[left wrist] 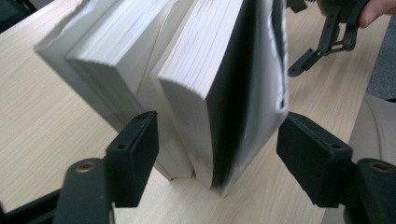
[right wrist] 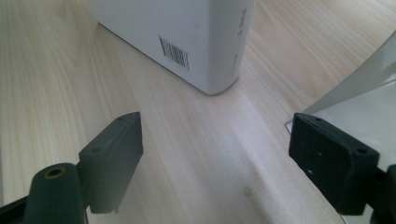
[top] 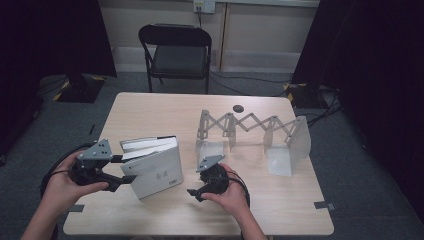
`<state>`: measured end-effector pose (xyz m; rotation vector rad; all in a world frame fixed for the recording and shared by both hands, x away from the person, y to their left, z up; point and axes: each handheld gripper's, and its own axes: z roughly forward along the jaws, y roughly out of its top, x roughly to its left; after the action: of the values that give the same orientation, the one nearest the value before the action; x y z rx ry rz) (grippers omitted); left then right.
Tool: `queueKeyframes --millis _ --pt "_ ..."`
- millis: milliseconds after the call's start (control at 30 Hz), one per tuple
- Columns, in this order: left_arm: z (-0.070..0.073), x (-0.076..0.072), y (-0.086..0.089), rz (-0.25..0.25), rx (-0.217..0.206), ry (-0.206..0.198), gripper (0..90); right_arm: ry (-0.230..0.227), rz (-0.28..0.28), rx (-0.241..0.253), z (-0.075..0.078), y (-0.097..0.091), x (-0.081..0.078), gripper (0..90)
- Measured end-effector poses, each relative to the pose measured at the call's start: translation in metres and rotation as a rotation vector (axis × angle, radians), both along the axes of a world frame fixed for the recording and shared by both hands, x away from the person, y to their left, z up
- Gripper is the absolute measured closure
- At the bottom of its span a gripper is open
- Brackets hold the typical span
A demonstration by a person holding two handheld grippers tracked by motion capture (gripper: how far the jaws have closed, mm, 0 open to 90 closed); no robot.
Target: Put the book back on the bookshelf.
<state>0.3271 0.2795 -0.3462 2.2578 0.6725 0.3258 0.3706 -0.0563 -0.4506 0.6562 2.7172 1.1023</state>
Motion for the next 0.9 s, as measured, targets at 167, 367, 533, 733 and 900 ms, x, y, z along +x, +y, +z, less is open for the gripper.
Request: queueKeyframes --millis 167,367,533,733,900 --pt "-0.01 0.0 0.004 0.024 0.001 0.013 24.0 0.005 0.022 -0.014 0.003 0.003 0.003 18.1" --pt "-0.013 0.001 0.005 0.031 0.01 0.009 22.3 0.012 0.026 -0.002 0.006 0.004 0.005 18.4" --pt "-0.017 0.001 0.007 0.042 0.006 0.002 19.6 0.015 0.049 0.003 0.012 0.007 0.008 18.9" --pt "-0.029 0.001 0.008 0.056 0.019 0.008 18.1 0.02 0.063 0.019 0.019 0.008 0.011 19.6" --pt "-0.038 0.002 0.008 0.065 0.0 0.013 18.0 0.027 0.086 0.013 0.023 0.014 0.013 19.7"
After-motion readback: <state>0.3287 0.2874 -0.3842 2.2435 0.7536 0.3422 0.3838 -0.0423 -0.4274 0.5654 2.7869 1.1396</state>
